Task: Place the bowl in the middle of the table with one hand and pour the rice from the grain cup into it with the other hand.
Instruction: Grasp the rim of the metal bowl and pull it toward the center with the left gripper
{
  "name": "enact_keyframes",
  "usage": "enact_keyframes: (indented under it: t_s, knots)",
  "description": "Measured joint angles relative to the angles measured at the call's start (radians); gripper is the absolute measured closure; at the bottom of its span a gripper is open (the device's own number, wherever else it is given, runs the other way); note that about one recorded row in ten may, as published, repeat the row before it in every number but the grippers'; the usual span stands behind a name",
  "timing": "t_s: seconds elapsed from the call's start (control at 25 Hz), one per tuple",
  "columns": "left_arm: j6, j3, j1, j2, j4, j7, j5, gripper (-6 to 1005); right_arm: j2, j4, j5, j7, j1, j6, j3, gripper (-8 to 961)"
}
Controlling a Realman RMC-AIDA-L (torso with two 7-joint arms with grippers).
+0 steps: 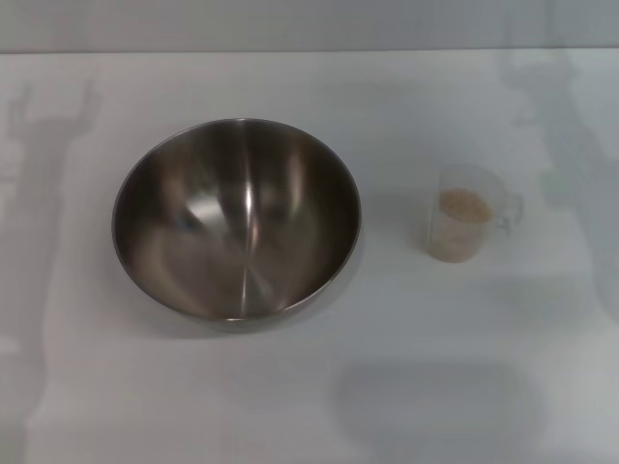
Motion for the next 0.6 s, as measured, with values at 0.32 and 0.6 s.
enact_keyframes:
  t_s: [0.32,0.6]
  knots:
    - [-0.002,0.000,0.004,0.002,-0.010,0.000,0.000,159,0.003,0.000,0.003,0.000,-0.003,-0.003,0.007,437]
    - [-0.131,-0.024,0.007,0.007,-0.078,0.000,0.000,159,0.005,-0.001,0.007,0.000,-0.002,-0.004,0.009,436]
